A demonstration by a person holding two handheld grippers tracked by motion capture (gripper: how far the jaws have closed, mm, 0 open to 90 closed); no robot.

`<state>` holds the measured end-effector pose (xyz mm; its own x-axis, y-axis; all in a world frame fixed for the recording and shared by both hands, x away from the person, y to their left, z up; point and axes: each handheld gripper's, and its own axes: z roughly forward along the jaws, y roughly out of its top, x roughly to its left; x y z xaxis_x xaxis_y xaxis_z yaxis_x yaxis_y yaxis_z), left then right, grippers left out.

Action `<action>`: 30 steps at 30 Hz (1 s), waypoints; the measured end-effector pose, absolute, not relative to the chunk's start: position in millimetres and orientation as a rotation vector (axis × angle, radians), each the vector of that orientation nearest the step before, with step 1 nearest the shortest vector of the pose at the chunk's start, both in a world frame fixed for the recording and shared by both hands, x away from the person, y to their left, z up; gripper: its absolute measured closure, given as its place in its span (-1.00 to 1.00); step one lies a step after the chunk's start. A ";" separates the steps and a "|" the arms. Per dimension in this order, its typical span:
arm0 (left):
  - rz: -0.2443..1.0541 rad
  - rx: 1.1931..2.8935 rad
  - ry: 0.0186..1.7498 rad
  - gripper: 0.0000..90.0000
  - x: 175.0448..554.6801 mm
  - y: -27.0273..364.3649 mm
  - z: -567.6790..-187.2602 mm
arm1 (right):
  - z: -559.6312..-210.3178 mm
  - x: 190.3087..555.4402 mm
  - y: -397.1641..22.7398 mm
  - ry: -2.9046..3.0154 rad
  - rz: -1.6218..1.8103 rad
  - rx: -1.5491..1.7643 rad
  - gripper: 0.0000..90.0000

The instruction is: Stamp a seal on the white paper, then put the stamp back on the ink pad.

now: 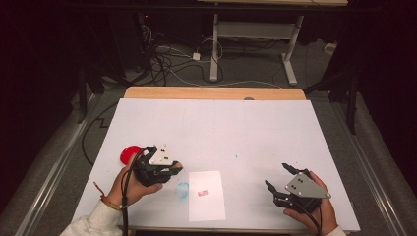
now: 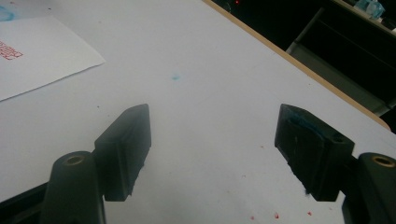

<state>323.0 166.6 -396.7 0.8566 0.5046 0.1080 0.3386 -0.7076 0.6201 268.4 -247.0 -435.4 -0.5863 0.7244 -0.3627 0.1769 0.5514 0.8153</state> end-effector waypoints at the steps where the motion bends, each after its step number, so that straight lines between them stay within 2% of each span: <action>1: 0.356 2.419 0.614 0.63 323.2 168.6 -396.3 | -435.3 268.2 -246.8 2.075 0.987 0.721 -0.38; 10: 0.405 2.369 0.702 0.63 327.6 194.6 -387.0 | -434.5 267.5 -245.4 2.075 0.994 0.720 -0.38; 21: 0.455 2.311 0.875 0.63 342.0 243.8 -379.9 | -434.7 264.2 -247.2 2.073 0.989 0.716 -0.38; 30: 0.446 2.333 1.056 0.63 357.7 278.8 -401.3 | -435.1 263.2 -245.7 2.080 0.982 0.710 -0.38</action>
<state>357.7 278.8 -401.3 0.6389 0.7655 0.0763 0.5886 -0.5503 0.5921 263.2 -245.7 -435.1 -0.5907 0.7173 -0.3696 0.1706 0.5588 0.8116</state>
